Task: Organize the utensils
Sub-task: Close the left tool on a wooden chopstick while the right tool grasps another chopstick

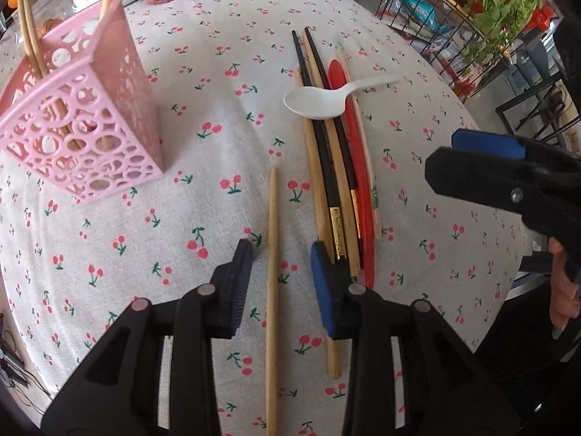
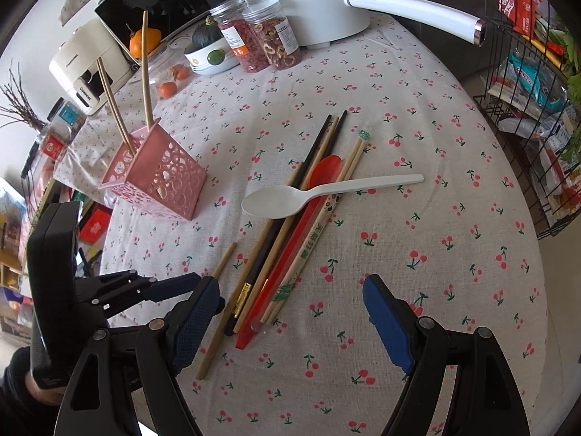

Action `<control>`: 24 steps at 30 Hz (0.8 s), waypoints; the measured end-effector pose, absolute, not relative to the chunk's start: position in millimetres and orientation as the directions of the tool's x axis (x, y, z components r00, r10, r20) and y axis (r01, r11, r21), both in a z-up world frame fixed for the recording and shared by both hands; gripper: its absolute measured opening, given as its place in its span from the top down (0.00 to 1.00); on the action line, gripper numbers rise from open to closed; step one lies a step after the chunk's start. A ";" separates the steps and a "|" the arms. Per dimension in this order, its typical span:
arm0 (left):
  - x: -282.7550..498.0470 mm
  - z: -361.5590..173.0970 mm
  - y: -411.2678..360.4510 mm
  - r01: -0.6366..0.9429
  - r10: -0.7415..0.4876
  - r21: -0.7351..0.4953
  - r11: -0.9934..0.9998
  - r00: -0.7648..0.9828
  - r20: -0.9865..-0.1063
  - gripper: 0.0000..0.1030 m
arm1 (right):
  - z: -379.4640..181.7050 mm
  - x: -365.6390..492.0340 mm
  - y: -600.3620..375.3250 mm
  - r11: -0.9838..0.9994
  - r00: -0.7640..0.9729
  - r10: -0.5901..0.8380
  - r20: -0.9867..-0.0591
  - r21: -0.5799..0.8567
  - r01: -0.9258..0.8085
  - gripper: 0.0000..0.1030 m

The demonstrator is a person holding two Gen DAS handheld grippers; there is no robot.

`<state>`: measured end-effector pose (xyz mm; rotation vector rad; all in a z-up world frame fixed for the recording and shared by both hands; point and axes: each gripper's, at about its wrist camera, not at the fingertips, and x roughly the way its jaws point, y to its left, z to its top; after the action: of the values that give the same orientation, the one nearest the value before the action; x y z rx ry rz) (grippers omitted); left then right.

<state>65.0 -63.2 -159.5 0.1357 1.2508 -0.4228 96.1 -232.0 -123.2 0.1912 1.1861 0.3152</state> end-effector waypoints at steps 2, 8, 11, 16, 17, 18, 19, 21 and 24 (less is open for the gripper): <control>67.4 -161.3 -66.4 0.384 -0.196 -0.083 0.919 0.266 -0.944 0.94 | -121.7 98.8 -230.9 0.931 0.342 0.365 -0.866 0.336 -0.144 0.20; 61.6 -153.2 -39.7 0.327 -0.236 -0.147 0.934 0.254 -0.938 0.94 | -119.9 108.8 -225.5 0.911 0.345 0.412 -0.844 0.373 -0.175 0.56; 54.8 -143.4 -27.8 0.320 -0.253 -0.161 0.934 0.269 -0.929 0.94 | -125.5 116.6 -220.1 0.900 0.320 0.434 -0.842 0.397 -0.179 0.75; 50.3 -130.8 -12.0 0.304 -0.281 -0.190 0.934 0.293 -0.914 0.94 | -135.1 132.3 -198.0 0.861 0.255 0.506 -0.824 0.468 -0.198 0.82; 50.1 -128.7 -8.6 0.298 -0.285 -0.195 0.934 0.297 -0.911 0.94 | -137.8 135.2 -191.7 0.860 0.246 0.508 -0.825 0.468 -0.205 0.83; 49.6 -126.9 -5.8 0.292 -0.288 -0.200 0.935 0.303 -0.908 0.94 | -141.2 138.0 -185.9 0.860 0.236 0.507 -0.829 0.467 -0.206 0.84; 48.9 -125.3 -3.6 0.289 -0.292 -0.204 0.935 0.307 -0.906 0.94 | -145.8 141.0 -181.1 0.861 0.222 0.505 -0.834 0.468 -0.200 0.84; 48.8 -123.4 -2.3 0.284 -0.299 -0.212 0.935 0.314 -0.901 0.94 | -156.6 146.7 -174.4 0.871 0.199 0.488 -0.850 0.460 -0.171 0.84; 47.2 -121.1 5.8 0.278 -0.307 -0.222 0.935 0.318 -0.897 0.94 | -167.7 152.9 -169.2 0.904 0.198 0.425 -0.883 0.405 -0.134 0.85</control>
<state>47.2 5.8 -121.1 -0.0279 1.1863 -0.3854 152.9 -169.2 -167.7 0.2611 1.3178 0.3969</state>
